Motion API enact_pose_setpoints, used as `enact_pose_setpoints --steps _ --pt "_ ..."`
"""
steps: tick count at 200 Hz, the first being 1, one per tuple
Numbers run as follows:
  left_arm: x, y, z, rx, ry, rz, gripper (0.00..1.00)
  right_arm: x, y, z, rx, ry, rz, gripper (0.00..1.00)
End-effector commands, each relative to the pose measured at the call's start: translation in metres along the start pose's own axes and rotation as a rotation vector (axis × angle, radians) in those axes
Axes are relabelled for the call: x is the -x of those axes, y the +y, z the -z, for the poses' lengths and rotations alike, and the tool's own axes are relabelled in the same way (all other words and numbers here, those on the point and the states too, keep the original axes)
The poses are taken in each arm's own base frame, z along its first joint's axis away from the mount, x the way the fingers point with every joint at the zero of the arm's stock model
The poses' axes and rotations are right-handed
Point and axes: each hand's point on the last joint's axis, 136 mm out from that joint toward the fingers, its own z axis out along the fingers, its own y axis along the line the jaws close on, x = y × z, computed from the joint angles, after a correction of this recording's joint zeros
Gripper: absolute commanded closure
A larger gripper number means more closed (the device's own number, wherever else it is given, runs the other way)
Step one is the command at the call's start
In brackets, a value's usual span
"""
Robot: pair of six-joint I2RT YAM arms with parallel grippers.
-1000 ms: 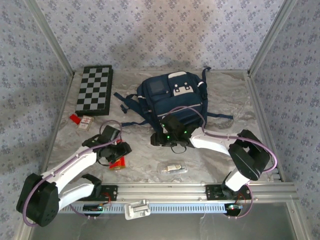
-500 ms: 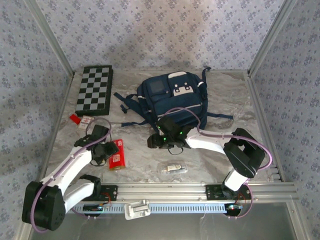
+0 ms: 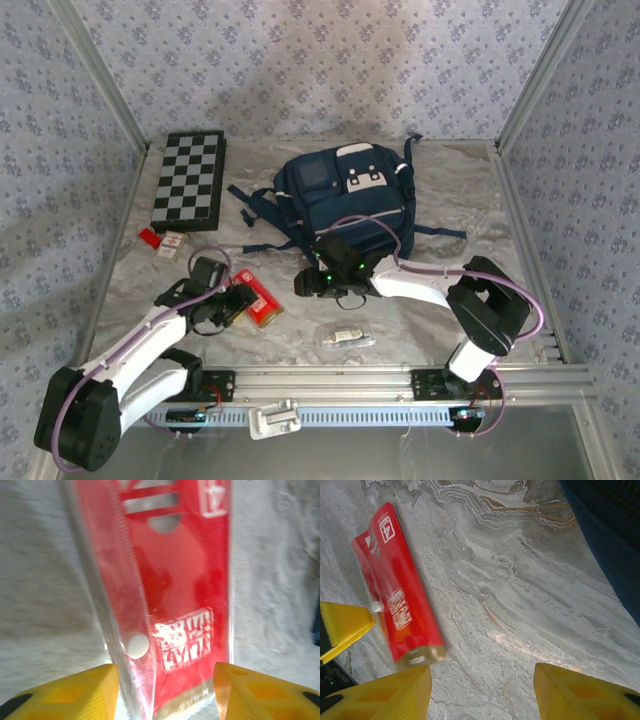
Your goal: Pack the student bag
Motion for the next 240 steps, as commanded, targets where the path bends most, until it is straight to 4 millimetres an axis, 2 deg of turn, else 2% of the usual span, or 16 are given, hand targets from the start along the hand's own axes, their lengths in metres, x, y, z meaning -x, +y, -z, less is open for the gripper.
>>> enact_pose_setpoints --steps 1,30,61,91,113,132,152,208,240 --pt "0.003 -0.031 0.003 -0.098 0.020 0.001 0.51 0.005 0.009 -0.003 0.013 -0.001 -0.011 0.43" --pt "0.017 -0.001 0.017 0.061 -0.089 -0.035 0.54 0.004 0.014 -0.012 0.007 0.018 0.008 0.43" --pt "0.016 0.016 0.012 0.104 -0.048 -0.007 0.58 -0.001 0.025 -0.029 0.028 0.051 0.020 0.43" --pt "0.020 0.018 0.003 0.117 -0.023 -0.008 0.64 -0.011 0.028 -0.048 0.026 0.106 0.020 0.43" --pt "0.020 0.017 -0.005 0.105 -0.001 -0.007 0.68 -0.015 0.026 -0.054 0.010 0.114 0.024 0.42" --pt "0.020 0.024 -0.006 0.131 -0.004 0.002 0.73 -0.019 0.024 -0.062 0.013 0.134 0.007 0.41" --pt "0.018 0.033 -0.009 0.150 -0.004 0.008 0.77 -0.026 0.033 -0.069 0.050 0.160 0.004 0.41" --pt "0.009 0.047 -0.016 0.181 0.031 0.031 0.87 -0.034 0.059 -0.071 0.154 0.173 0.000 0.41" --pt "0.008 0.042 -0.017 0.155 0.039 0.031 0.89 -0.030 0.069 -0.068 0.184 0.157 0.009 0.42"
